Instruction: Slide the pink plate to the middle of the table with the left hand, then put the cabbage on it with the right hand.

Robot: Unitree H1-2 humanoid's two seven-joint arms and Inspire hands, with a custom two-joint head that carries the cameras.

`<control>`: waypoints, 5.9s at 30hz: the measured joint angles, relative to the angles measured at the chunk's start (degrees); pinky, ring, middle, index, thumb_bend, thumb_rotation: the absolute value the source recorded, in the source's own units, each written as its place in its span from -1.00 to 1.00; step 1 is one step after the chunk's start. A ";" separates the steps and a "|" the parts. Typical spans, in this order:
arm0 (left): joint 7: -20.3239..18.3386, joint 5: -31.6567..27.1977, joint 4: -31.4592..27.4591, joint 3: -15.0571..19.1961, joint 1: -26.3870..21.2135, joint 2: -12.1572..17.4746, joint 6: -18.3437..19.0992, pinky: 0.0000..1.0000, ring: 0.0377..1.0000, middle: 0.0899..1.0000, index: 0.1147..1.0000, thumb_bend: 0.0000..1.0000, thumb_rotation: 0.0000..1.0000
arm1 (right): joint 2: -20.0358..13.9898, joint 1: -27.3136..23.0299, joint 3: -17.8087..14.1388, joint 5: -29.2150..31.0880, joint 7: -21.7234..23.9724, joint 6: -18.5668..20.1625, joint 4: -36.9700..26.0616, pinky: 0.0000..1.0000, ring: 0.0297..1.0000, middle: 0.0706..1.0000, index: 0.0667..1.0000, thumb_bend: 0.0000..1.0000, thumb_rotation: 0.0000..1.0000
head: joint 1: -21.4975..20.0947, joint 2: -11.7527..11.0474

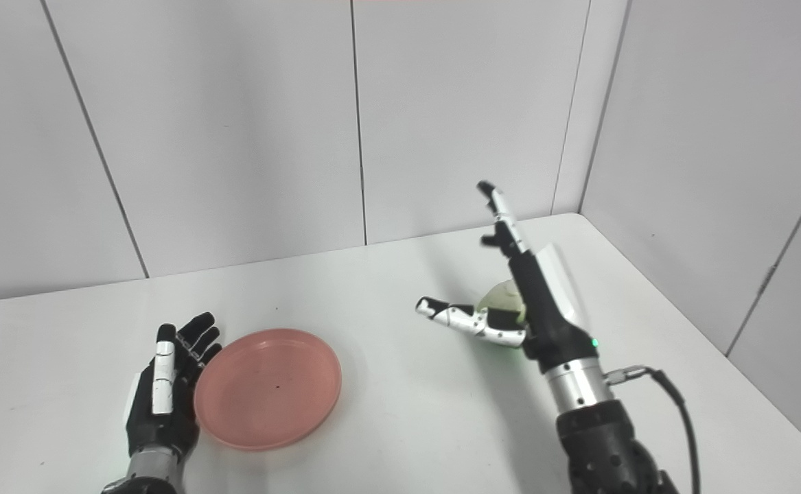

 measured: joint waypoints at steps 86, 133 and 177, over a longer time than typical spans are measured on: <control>-0.73 -0.55 -2.36 0.24 1.11 0.71 1.54 0.67 0.72 0.65 0.24 0.58 0.57 | -11.99 -13.21 16.36 -16.30 -4.94 -4.32 43.90 -0.35 -0.21 0.10 -0.09 0.03 -0.77 | 2.20 2.29; 5.21 3.22 -4.41 -1.57 1.41 -3.63 3.49 0.64 0.71 0.69 0.22 0.60 0.59 | -1.54 -19.95 12.18 -2.23 8.12 1.89 20.84 -0.41 -0.27 0.04 -0.10 0.05 -0.72 | 16.87 3.87; 6.59 5.67 -6.02 -2.13 2.60 -5.56 3.70 0.64 0.73 0.75 0.23 0.52 0.58 | 5.82 -19.50 25.61 -11.70 2.93 -10.16 41.56 -0.41 -0.25 0.05 -0.09 0.05 -0.73 | 22.76 5.54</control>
